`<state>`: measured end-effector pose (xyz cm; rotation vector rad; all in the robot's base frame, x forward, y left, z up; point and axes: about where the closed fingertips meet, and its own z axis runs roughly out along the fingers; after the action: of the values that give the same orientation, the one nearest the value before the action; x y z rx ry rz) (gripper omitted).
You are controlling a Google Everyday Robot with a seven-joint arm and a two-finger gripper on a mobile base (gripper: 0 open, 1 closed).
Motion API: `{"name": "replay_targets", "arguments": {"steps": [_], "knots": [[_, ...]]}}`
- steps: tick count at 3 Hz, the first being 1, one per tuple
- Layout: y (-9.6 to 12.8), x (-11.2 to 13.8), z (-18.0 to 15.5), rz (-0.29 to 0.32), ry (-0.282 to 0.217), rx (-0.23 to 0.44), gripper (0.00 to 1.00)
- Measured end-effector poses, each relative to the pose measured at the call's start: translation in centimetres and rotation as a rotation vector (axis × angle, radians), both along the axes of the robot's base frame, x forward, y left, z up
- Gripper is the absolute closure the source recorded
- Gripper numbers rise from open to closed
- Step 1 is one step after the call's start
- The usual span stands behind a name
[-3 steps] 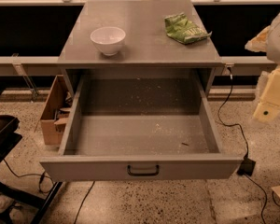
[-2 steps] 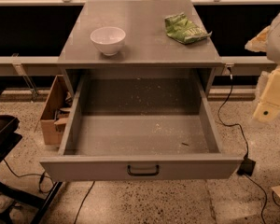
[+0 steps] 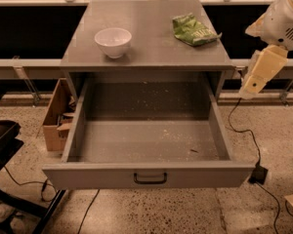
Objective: Place green jalapeno chip bag into top drawer
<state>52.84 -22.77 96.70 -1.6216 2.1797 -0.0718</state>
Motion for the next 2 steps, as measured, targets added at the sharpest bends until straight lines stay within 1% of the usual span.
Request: {"name": "replay_targets", "arguments": {"steps": [1, 2], "knots": [[0.2, 4.1, 0.1, -0.062, -0.061, 0.074, 0.0], [1.1, 7.3, -0.2, -0.146, -0.139, 0.179, 0.0]]}}
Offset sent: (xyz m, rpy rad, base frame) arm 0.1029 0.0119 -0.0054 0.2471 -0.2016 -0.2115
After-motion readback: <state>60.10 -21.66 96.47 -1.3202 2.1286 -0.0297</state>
